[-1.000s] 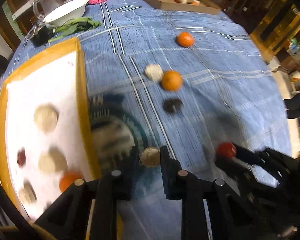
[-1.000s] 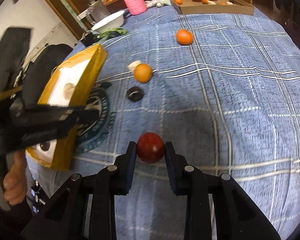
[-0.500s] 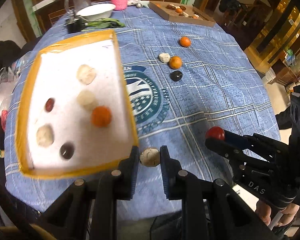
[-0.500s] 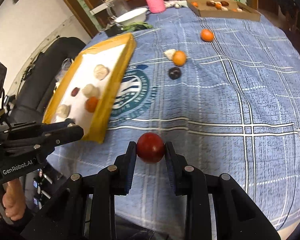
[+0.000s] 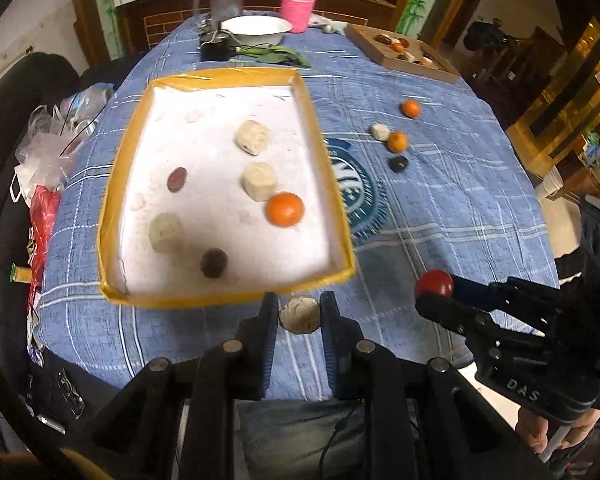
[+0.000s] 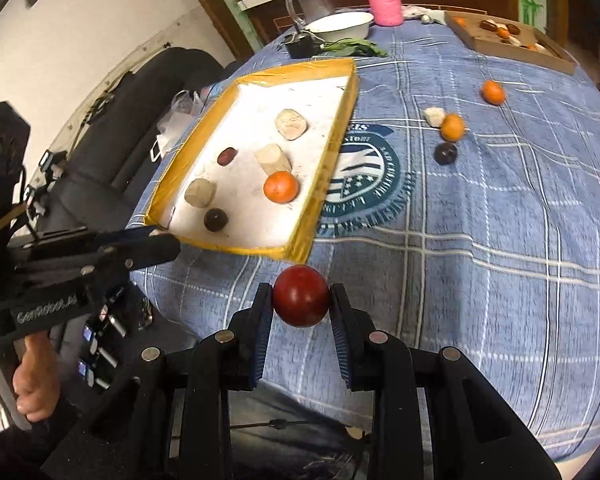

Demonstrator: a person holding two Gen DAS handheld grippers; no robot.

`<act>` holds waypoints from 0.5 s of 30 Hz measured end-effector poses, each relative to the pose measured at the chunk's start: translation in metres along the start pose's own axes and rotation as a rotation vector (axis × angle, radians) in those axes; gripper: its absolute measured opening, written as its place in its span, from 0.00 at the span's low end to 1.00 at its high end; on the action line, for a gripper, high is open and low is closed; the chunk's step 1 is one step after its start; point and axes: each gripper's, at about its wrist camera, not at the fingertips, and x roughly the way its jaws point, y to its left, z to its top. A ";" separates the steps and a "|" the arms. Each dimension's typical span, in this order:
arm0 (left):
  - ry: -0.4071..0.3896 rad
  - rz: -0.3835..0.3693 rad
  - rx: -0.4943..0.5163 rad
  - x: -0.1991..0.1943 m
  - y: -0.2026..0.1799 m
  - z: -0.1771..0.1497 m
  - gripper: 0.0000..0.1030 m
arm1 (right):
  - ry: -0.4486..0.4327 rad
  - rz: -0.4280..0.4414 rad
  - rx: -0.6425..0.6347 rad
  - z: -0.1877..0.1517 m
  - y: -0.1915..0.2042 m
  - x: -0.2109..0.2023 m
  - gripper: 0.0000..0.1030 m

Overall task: Organize fruits
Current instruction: 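Place the pale cube and red tomato into the tray, opening both grippers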

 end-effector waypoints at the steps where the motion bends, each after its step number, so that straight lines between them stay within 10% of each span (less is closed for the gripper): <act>1: 0.004 0.001 -0.008 0.002 0.004 0.005 0.22 | 0.006 0.004 -0.001 0.004 0.000 0.002 0.26; 15: -0.028 0.066 -0.131 0.035 0.087 0.114 0.23 | 0.035 0.012 -0.112 0.126 0.010 0.054 0.26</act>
